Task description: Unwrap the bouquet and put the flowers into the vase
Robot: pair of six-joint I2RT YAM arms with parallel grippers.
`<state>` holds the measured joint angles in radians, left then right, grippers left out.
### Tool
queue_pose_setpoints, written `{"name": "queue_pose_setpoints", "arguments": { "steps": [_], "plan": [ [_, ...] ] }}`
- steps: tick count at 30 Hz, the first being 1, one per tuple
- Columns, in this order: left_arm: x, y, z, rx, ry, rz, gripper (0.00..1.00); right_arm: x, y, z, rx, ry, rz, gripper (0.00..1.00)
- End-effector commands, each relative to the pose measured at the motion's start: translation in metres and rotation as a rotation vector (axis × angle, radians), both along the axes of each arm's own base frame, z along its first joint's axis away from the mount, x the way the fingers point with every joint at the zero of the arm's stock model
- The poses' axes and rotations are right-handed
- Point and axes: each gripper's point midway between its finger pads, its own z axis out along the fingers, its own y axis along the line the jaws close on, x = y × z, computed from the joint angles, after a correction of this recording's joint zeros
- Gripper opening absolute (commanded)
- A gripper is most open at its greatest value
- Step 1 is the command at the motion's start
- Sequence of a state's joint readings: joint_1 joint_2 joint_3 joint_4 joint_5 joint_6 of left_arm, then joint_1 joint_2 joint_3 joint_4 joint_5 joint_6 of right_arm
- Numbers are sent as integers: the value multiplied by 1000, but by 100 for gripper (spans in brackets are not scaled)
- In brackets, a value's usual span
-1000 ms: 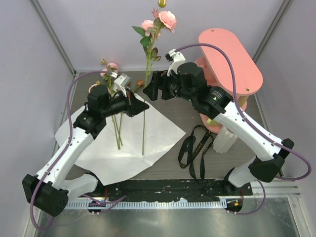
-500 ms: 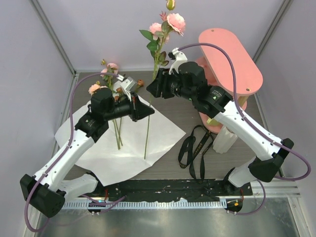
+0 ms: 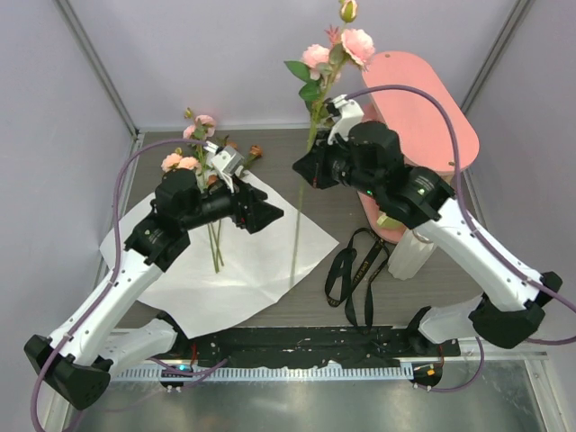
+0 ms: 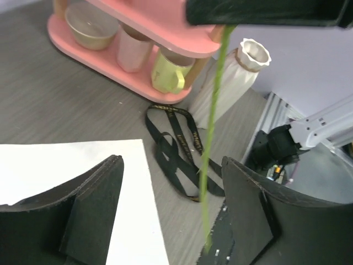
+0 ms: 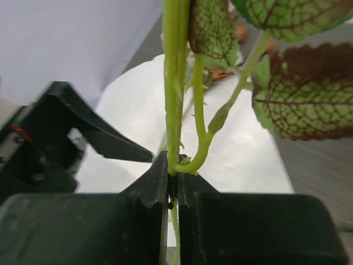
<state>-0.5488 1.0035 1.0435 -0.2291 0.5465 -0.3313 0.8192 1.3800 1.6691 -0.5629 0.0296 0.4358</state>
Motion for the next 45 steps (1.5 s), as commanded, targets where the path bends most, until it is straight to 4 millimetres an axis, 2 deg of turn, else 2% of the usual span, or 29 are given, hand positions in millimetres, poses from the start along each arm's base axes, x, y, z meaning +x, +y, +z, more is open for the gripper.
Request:
{"name": "queue_pose_setpoints", "arguments": {
  "steps": [1,2,3,4,5,7,8,11,13,16,18,22,28,33,36,39,43,45],
  "plan": [
    [-1,14,34,-32,-119,71,79,-16,-107,78,-65,-226,-280,1],
    [-1,15,36,-34,-121,74,81,-21,-126,78,-124,-237,-312,1],
    [-1,15,36,-35,-124,76,82,-26,-143,87,-136,-261,-355,1],
    [0,16,36,-33,-124,80,82,-36,-174,111,-113,-307,-442,1],
    [0,16,36,-33,-123,85,82,-42,-193,113,-160,-322,-484,1],
    [1,17,35,-32,-120,90,82,-57,-230,135,-145,-366,-577,1],
    [0,17,37,-35,-122,88,82,-61,-251,138,-181,-380,-651,1],
    [1,16,35,-35,-120,90,82,-72,-289,153,-244,-434,-764,1],
    [2,17,34,-32,-117,96,82,-78,-306,167,-265,-459,-818,1],
    [6,17,30,-24,-107,110,82,-79,-325,171,-391,-472,-887,1],
    [6,17,30,-22,-107,111,82,-82,-337,174,-412,-487,-943,1],
    [7,17,28,-20,-102,113,82,-76,-334,165,-455,-480,-964,1],
    [8,16,25,-15,-96,111,82,-60,-315,152,-482,-480,-938,1],
    [9,16,25,-12,-96,115,82,-55,-308,147,-468,-483,-924,1],
    [9,16,23,-9,-91,115,82,-52,-302,134,-470,-482,-903,1],
    [10,15,22,-7,-86,116,82,-52,-301,137,-442,-490,-905,1],
    [11,15,20,-4,-77,115,82,-47,-291,141,-414,-497,-878,1],
    [11,15,22,-7,-84,117,82,-41,-281,135,-414,-498,-852,1]
  ]
}}
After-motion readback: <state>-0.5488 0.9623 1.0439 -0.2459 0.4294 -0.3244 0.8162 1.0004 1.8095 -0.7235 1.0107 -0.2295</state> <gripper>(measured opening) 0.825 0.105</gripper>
